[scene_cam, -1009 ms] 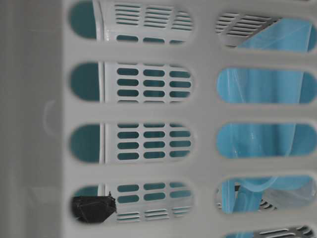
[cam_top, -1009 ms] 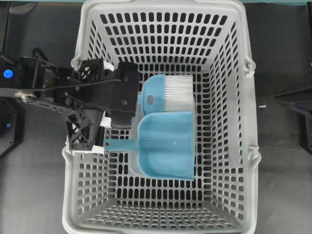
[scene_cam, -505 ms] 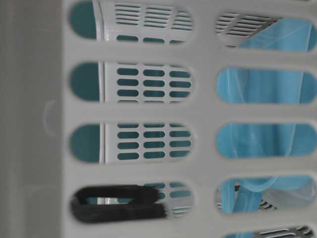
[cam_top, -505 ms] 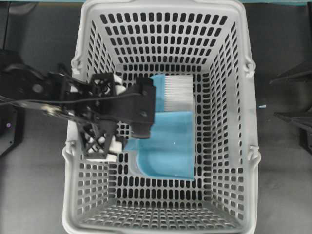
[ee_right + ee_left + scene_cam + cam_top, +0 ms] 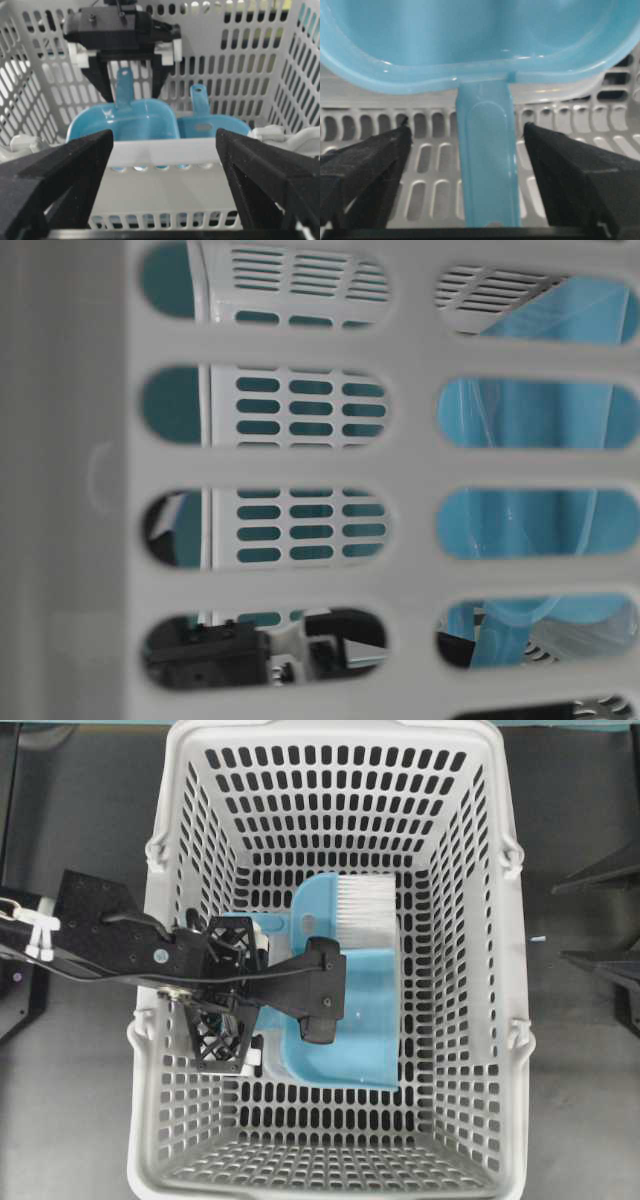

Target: Pick up the dustpan from the shopping basket with the left arm.

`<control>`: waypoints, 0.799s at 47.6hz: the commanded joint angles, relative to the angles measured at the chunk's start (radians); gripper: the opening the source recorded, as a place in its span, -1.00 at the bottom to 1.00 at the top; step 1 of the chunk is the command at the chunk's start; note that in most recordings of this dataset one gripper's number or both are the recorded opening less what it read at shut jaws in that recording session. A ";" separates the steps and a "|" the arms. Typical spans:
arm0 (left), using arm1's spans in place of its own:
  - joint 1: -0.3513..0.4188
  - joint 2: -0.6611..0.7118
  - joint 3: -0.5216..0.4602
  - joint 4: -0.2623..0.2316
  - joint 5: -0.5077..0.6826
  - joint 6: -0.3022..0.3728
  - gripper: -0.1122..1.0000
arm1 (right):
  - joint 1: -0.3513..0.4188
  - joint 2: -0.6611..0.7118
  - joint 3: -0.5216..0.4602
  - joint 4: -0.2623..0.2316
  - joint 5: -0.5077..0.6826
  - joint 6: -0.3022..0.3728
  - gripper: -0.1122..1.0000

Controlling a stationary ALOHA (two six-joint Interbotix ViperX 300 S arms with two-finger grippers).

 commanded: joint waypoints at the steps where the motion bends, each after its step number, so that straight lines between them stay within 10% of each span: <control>1: -0.002 -0.012 -0.002 0.002 -0.031 0.000 0.72 | -0.002 0.006 -0.005 0.005 -0.011 0.002 0.62; 14: -0.003 -0.060 0.000 0.003 -0.114 0.012 -0.31 | -0.002 0.006 0.000 0.008 -0.009 0.003 0.62; 38: 0.055 -0.325 0.075 0.002 -0.422 0.008 -0.29 | -0.002 0.005 0.005 0.012 -0.011 0.043 0.62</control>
